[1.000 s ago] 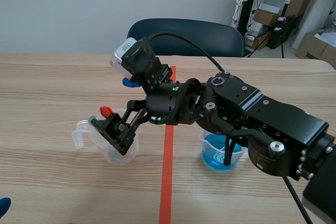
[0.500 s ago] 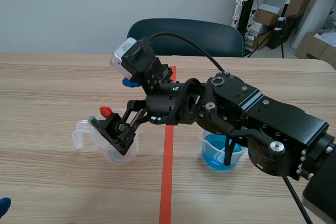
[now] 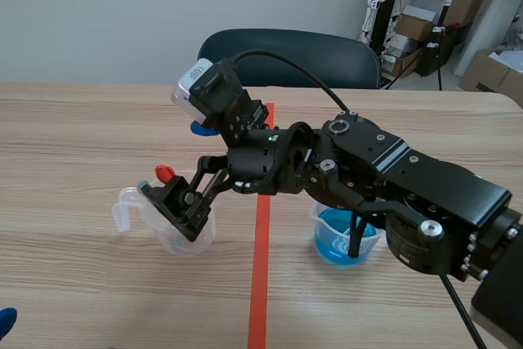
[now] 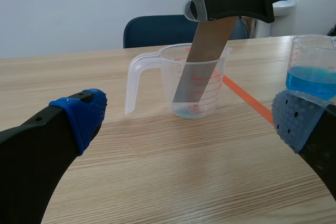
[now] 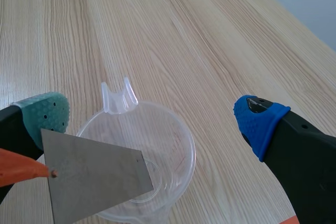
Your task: Do the redox reaction experiment. put the plate into the left beaker
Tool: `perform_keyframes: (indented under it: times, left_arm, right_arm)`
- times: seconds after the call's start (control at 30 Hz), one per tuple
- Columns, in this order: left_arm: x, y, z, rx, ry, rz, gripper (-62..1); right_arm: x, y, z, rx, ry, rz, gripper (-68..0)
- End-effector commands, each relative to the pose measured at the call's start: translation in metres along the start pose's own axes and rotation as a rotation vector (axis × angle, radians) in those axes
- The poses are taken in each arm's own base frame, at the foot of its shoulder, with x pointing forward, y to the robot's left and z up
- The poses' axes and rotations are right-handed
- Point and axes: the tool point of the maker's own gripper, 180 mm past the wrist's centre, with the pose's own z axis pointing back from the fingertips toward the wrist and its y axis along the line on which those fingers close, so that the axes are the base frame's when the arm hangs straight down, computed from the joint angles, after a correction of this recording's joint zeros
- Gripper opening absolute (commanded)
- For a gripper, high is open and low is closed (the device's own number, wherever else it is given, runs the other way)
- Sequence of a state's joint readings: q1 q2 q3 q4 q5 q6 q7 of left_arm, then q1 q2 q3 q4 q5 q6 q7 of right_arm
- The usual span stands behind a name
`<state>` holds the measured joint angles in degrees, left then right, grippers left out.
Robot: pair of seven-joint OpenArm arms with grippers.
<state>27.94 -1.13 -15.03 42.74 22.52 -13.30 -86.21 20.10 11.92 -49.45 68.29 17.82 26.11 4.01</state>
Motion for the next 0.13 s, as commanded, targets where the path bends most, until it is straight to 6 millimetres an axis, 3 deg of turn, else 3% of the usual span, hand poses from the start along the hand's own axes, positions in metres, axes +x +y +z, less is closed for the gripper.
perform_keyframes:
  times: [0.0,0.1]
  left_arm:
    - [0.0117,0.0009,0.0002,0.005,-0.056,-0.005,1.4]
    - [0.0117,0.0009,0.0002,0.005,-0.056,-0.005,1.4]
  right_arm:
    - [0.0128,-0.0079,0.0005,-0.014,-0.042,0.002,0.4]
    - [0.0126,-0.0080,0.0006,-0.014,-0.041,0.002,0.4]
